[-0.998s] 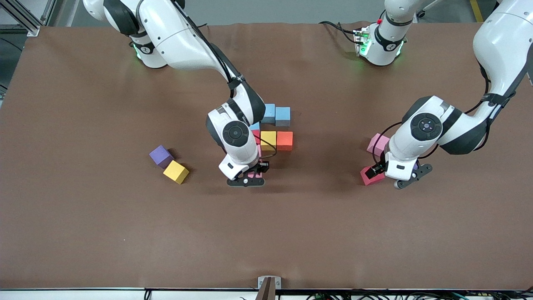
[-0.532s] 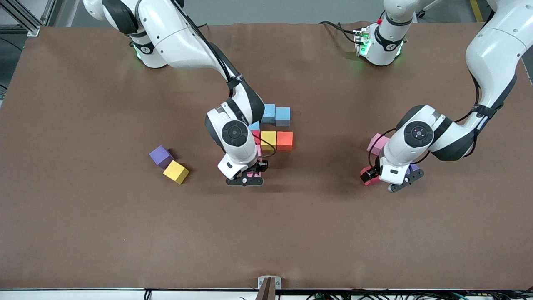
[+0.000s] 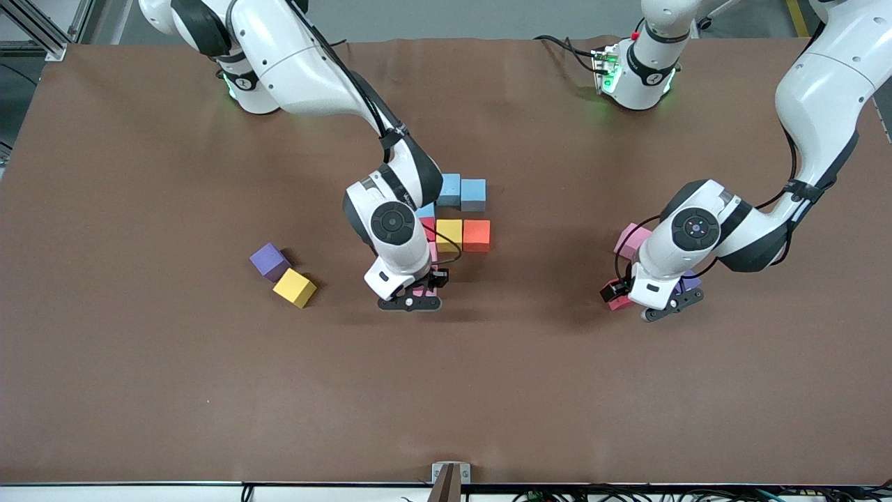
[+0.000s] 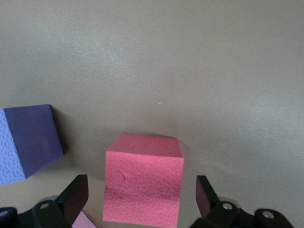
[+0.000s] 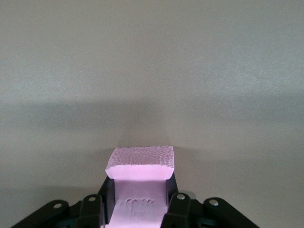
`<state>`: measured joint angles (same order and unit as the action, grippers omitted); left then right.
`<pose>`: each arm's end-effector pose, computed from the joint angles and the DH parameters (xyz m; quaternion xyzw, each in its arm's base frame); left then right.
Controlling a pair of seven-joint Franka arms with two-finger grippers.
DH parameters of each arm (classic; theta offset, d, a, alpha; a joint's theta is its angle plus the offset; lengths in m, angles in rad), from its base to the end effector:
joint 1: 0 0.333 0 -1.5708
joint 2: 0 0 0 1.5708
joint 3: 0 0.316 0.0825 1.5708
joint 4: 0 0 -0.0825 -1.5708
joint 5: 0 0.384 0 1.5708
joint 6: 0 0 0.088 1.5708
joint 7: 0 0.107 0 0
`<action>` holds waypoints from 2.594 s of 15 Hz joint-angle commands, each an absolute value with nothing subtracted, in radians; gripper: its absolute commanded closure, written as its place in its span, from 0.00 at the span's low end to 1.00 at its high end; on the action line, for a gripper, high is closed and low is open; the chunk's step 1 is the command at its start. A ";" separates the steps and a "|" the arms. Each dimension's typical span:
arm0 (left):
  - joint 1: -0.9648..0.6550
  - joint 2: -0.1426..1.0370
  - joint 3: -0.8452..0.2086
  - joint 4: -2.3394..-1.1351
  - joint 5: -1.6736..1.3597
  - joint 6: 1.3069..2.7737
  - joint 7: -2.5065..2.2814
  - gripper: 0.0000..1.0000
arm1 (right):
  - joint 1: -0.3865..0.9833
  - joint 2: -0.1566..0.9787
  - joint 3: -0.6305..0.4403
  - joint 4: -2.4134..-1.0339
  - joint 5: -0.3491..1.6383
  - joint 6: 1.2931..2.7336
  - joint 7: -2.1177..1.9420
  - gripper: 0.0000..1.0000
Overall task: Arrange 11 blocks into digit 3
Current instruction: 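Grasp the pink-red cube with the left gripper while the right gripper holds pink, then carry the pink-red cube to the column while the right gripper places pink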
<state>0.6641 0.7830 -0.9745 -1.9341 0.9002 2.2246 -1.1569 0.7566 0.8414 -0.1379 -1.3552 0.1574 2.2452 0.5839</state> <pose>0.5944 -0.1371 0.2199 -0.9827 -0.1837 -0.0138 0.0206 0.5898 0.4535 0.2253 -0.9995 0.0058 -0.0168 0.0263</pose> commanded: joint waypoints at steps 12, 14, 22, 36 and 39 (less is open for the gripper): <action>0.638 0.815 -0.940 -1.907 0.916 2.267 -1.161 0.45 | 0.776 0.818 -0.143 -1.427 0.146 2.238 0.612 0.91; 0.615 0.811 -0.940 -1.878 0.907 2.263 -1.219 0.52 | 0.776 0.818 -0.143 -1.427 0.146 2.238 0.612 0.91; 0.369 0.815 -0.884 -1.680 0.772 2.183 -1.647 0.53 | 0.784 0.818 -0.143 -1.428 0.147 2.235 0.629 0.91; -0.190 0.861 -0.488 -1.420 0.485 2.183 -2.106 0.53 | 0.773 0.819 -0.143 -1.387 0.144 2.230 0.621 0.00; -0.196 0.861 -0.488 -1.410 0.482 2.184 -2.176 0.53 | 0.772 0.810 -0.146 -1.365 0.153 2.211 0.621 0.00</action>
<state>-0.1814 0.8494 -0.4957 -1.4508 0.5031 2.2032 -2.1377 0.7627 0.8402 -0.1379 -1.3585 0.1553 2.2328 0.6086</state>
